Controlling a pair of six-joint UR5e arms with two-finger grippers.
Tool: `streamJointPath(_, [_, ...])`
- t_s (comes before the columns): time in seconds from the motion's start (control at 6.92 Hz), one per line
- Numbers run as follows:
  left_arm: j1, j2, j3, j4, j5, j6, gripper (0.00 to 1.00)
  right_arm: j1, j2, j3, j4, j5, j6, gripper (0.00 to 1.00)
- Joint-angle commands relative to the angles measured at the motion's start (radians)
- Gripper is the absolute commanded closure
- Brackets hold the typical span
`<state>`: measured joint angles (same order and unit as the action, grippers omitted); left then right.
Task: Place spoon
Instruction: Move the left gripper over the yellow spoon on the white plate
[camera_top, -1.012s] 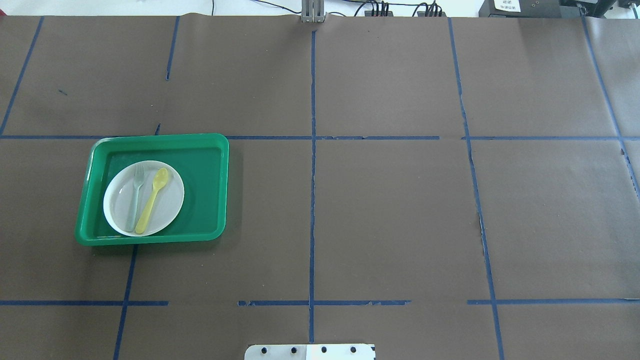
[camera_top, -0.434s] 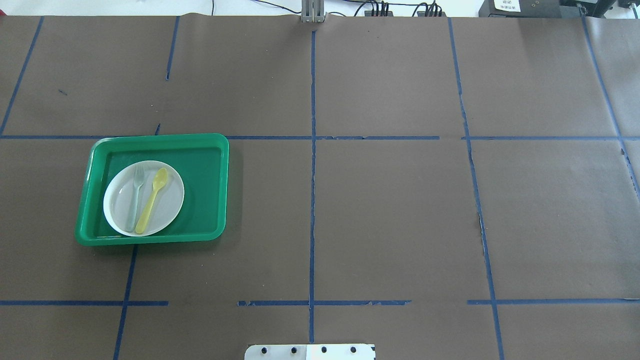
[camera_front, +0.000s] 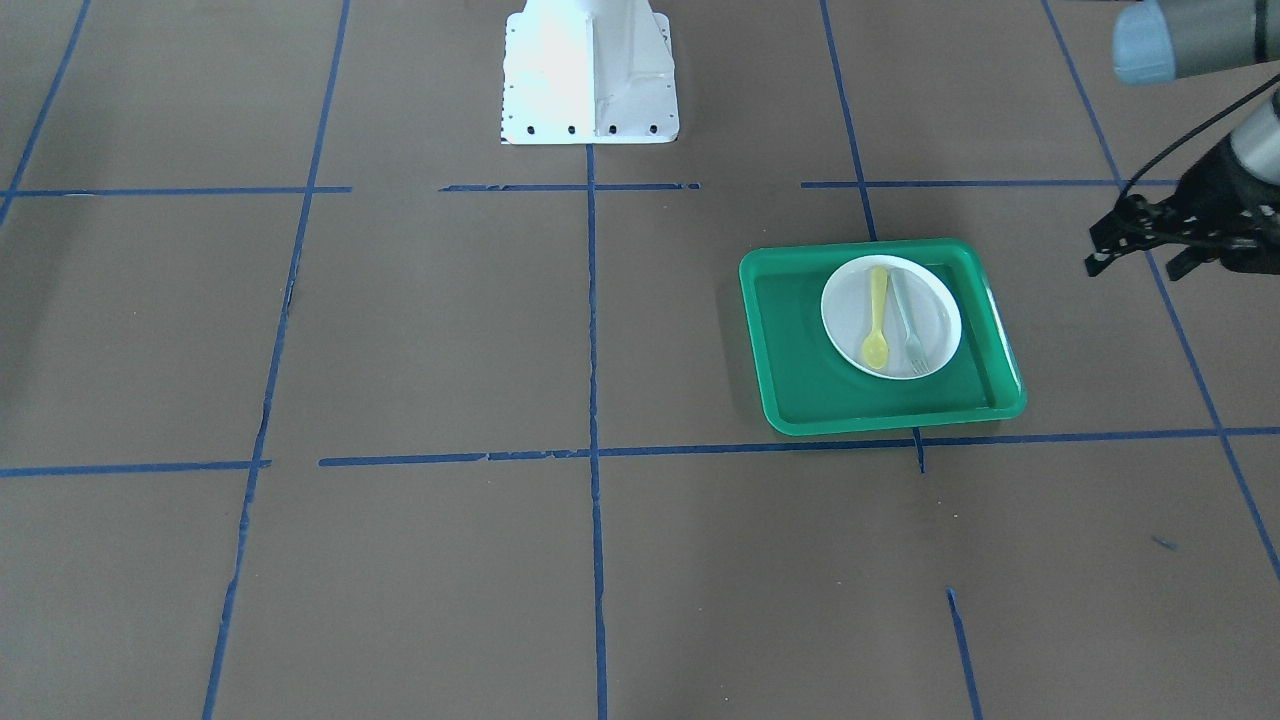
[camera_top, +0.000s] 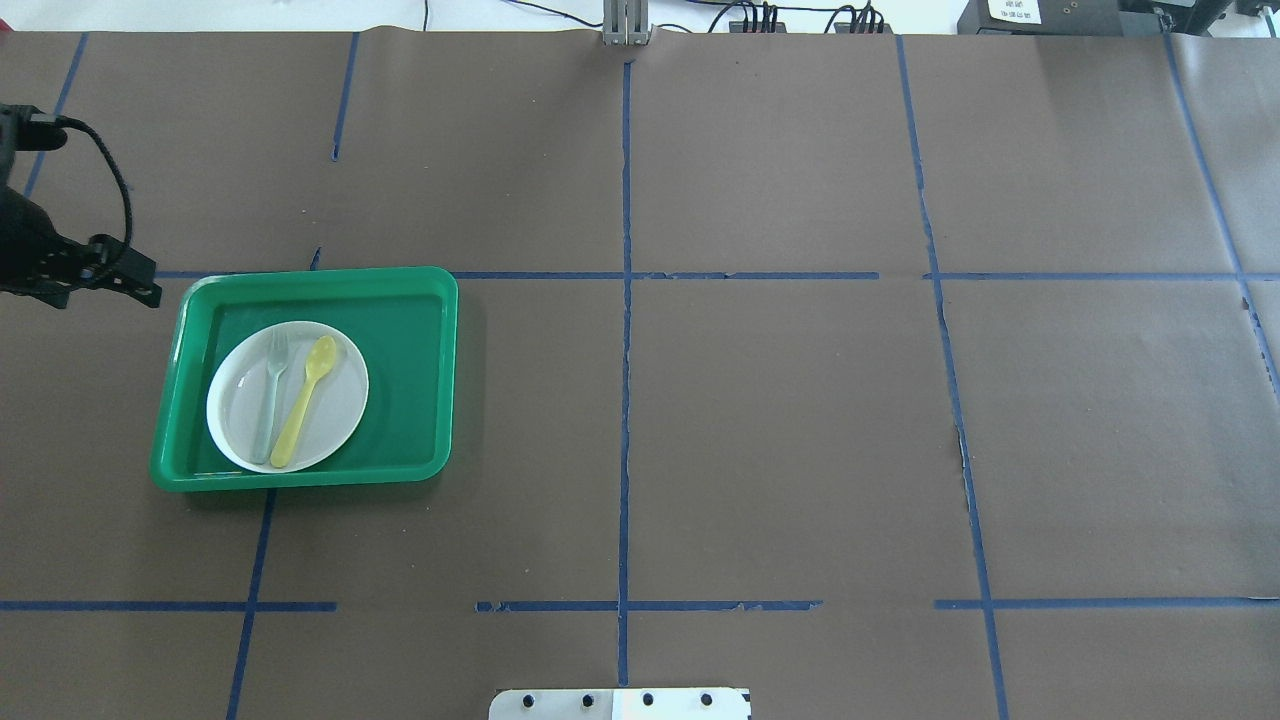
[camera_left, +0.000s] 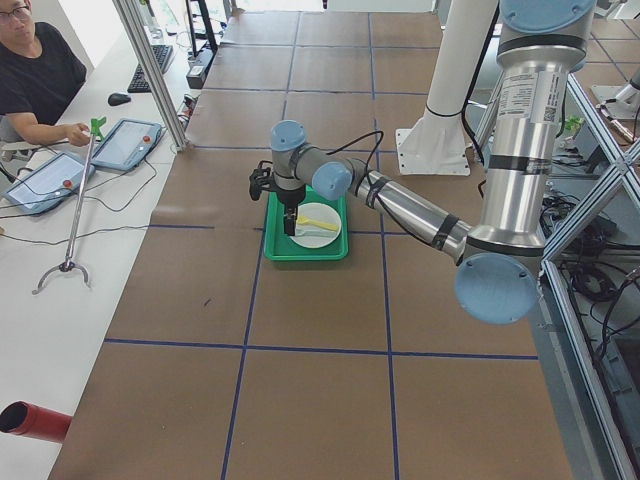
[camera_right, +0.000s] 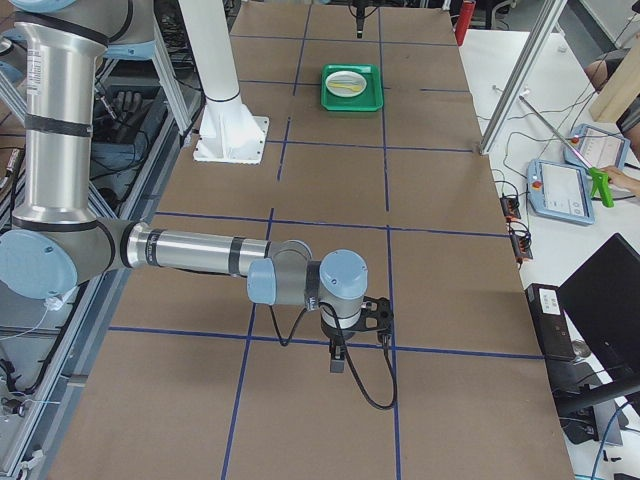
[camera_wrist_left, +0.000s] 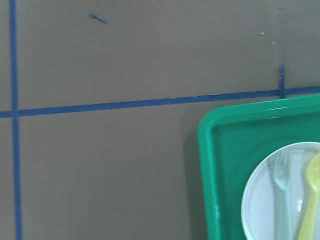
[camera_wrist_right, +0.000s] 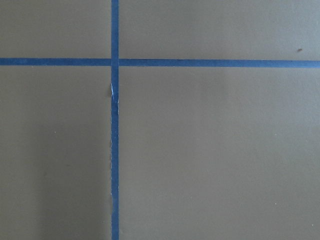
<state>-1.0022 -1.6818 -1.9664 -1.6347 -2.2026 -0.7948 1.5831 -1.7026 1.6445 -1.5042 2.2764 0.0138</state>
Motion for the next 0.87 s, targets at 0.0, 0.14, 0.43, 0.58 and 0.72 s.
streamJointPath(0.0, [0.153, -0.051, 0.012, -0.005, 0.088, -0.159, 0.00, 0.000, 0.000, 0.000, -0.001, 0.000, 0.000, 0.00])
streamJointPath(0.14, [0.201, -0.056, 0.068, -0.077, 0.116, -0.187, 0.00, 0.000, 0.000, 0.000, -0.001, 0.000, 0.000, 0.00])
streamJointPath(0.43, [0.252, -0.056, 0.193, -0.288, 0.121, -0.282, 0.09, 0.000, 0.000, 0.000, 0.001, 0.000, 0.000, 0.00])
streamJointPath(0.58, [0.278, -0.059, 0.204, -0.294, 0.135, -0.290, 0.16, 0.000, 0.000, 0.000, 0.001, 0.000, 0.000, 0.00])
streamJointPath(0.72, [0.280, -0.061, 0.204, -0.294, 0.135, -0.288, 0.23, 0.000, 0.000, 0.000, -0.001, 0.000, -0.002, 0.00])
